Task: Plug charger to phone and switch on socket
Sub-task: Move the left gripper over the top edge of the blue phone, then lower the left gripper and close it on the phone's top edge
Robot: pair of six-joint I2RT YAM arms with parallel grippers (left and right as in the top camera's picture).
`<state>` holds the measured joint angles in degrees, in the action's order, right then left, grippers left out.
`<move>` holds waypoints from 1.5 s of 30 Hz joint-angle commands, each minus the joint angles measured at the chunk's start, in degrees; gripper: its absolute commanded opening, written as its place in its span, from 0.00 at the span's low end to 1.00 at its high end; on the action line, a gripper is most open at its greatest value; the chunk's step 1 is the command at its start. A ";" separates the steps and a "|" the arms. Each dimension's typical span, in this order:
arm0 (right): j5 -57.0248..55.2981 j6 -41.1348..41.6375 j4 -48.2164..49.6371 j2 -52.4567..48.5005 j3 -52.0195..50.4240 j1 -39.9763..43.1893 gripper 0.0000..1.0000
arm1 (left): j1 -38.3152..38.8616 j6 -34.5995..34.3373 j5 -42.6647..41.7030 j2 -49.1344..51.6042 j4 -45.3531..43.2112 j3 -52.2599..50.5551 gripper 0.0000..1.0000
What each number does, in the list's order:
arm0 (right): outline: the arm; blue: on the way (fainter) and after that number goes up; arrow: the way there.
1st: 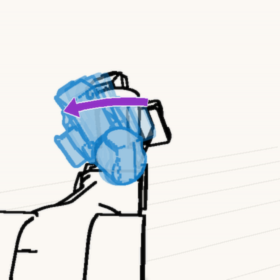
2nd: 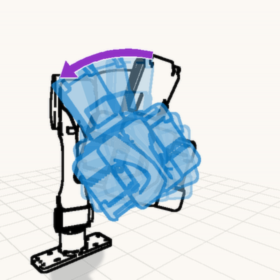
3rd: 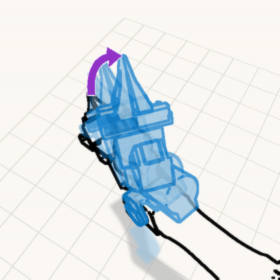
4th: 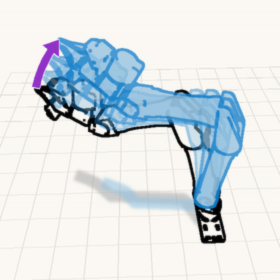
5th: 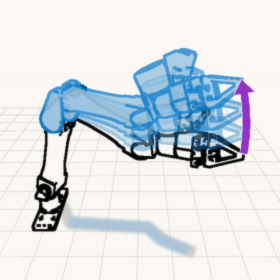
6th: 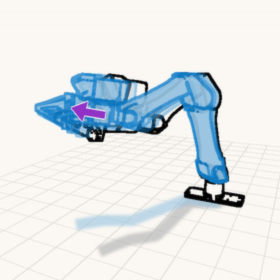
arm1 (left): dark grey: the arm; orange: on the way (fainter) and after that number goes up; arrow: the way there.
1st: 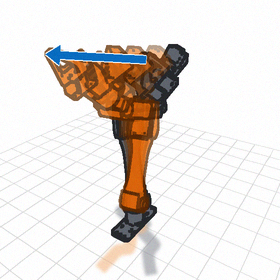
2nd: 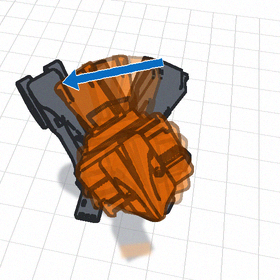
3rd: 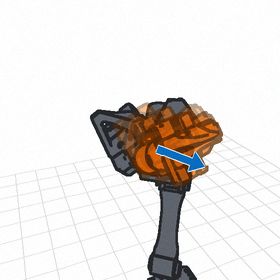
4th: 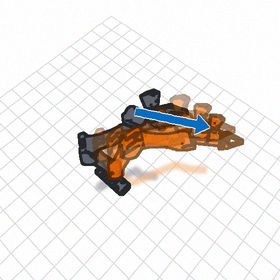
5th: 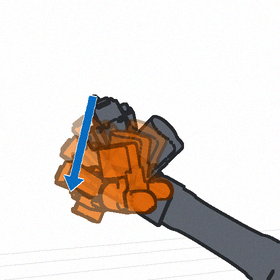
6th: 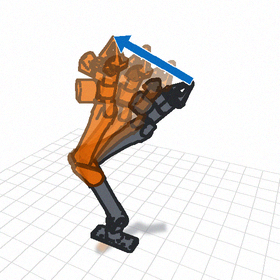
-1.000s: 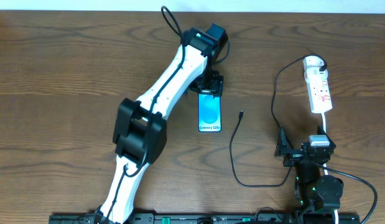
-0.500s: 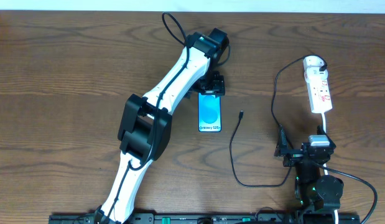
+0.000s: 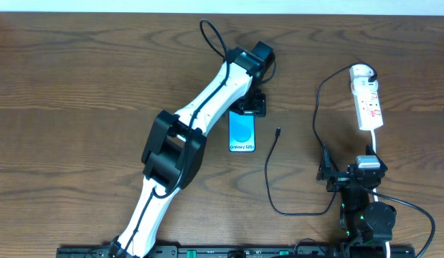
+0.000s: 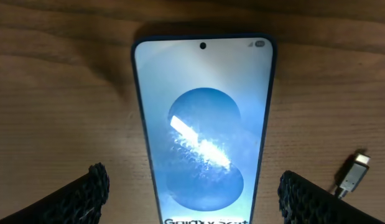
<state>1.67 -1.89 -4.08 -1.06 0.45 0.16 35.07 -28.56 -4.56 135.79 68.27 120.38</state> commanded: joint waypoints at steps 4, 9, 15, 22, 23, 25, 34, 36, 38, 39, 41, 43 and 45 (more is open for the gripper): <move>-0.04 0.57 -0.20 0.20 -0.13 -0.63 0.99 | 0.37 -0.68 1.01 1.22 -0.31 -0.55 0.88; -0.04 0.57 -0.20 0.20 -0.13 -0.63 0.99 | 0.37 -0.70 1.14 1.22 -0.83 -0.55 0.88; -0.04 0.57 -0.22 0.20 -0.13 -0.63 0.99 | 0.44 -0.68 1.01 1.22 -0.52 -0.59 0.89; -0.04 0.57 -0.20 0.20 -0.13 -0.63 0.99 | 0.63 0.20 0.72 1.22 0.81 -0.61 0.88; -0.07 0.57 -0.20 0.20 -0.13 -0.63 0.99 | 0.63 0.20 0.72 1.22 0.83 -0.61 0.88; -0.04 0.57 -0.20 0.20 -0.13 -0.63 0.99 | 0.63 0.20 0.72 1.22 1.27 -0.66 0.88; -0.04 0.57 -0.20 0.20 -0.13 -0.63 0.99 | 1.29 0.17 -0.07 1.29 0.33 -2.29 0.88; -0.04 0.57 -0.20 0.20 -0.13 -0.63 0.99 | 1.29 0.15 -2.82 1.29 -0.68 -2.32 0.89; -0.04 0.57 -0.20 0.20 -0.13 -0.63 0.99 | 1.36 0.20 -2.73 1.29 -1.36 -2.40 0.88; -0.04 0.57 -0.20 0.20 -0.13 -0.63 0.99 | 1.40 0.20 -2.12 1.29 -1.55 -2.43 0.88; -0.04 0.57 -0.20 0.20 -0.13 -0.63 0.99 | 1.40 0.17 -1.62 1.29 -2.03 -2.86 0.89; -0.04 0.57 -0.22 0.20 -0.13 -0.63 0.99 | 1.38 0.20 -1.55 1.29 -2.32 -3.39 0.88; -0.04 0.57 -0.20 0.20 -0.13 -0.63 0.99 | 1.38 0.17 -1.38 1.29 -3.15 -4.57 0.88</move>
<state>1.67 -1.89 -4.08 -1.06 0.45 0.16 36.23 -28.51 -6.09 135.79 65.56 117.47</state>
